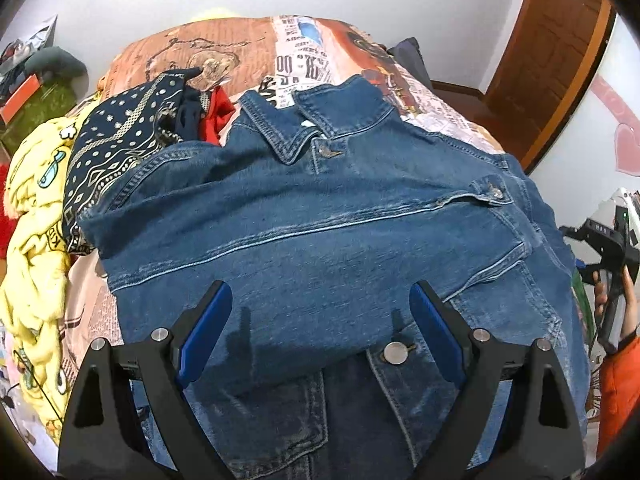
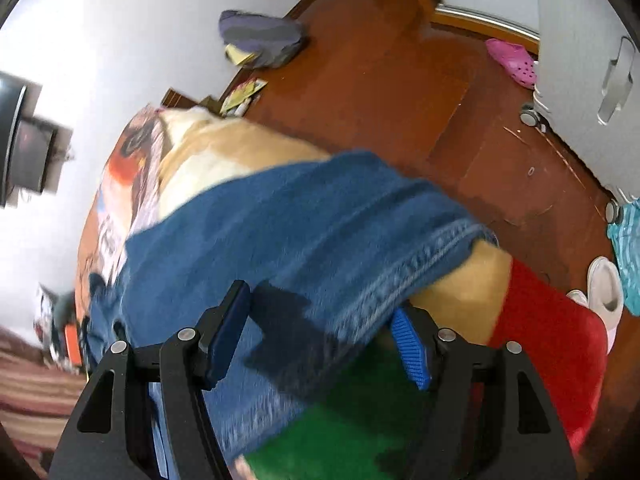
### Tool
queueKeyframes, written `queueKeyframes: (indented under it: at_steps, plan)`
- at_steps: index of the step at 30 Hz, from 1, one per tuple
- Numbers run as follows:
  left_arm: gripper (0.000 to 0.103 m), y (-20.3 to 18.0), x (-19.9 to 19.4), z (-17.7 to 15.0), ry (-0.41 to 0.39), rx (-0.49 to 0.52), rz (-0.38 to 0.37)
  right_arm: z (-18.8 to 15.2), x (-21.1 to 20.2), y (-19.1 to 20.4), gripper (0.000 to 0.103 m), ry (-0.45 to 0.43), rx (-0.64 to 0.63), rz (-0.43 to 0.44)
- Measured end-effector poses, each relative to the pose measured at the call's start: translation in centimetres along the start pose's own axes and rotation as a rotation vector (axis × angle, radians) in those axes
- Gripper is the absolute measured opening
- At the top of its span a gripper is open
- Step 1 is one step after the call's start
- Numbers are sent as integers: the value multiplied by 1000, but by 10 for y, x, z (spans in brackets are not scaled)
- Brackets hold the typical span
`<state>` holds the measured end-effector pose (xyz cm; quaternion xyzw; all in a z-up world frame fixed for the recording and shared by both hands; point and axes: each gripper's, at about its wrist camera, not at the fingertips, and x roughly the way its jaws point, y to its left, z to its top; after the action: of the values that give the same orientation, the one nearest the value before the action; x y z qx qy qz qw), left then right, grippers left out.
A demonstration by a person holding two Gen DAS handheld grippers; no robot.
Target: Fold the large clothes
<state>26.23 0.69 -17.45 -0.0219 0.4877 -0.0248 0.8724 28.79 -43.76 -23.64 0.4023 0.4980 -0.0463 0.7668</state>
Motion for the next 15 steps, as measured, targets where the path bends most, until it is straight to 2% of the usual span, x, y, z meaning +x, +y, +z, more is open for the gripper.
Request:
queueKeyframes:
  at_steps: [2,5,7,12,15]
  plan:
    - [90,2,1,-2,5,0,8,4,2,3,62,-12,7,-29]
    - [90,2,0,-4,5,5,19,6,1,12,44,-45,-29,-85]
    - [90,3,-2,-6,-3,13,30,6,-5,18,24,-69,-62,-118]
    - [90,7,-8,-9,-16,15,21,4,-41,45,11,-165,-165,-89]
    - [90,11,-11,-10,-24,10,17,3,-69,76,10,-222,-236,-32]
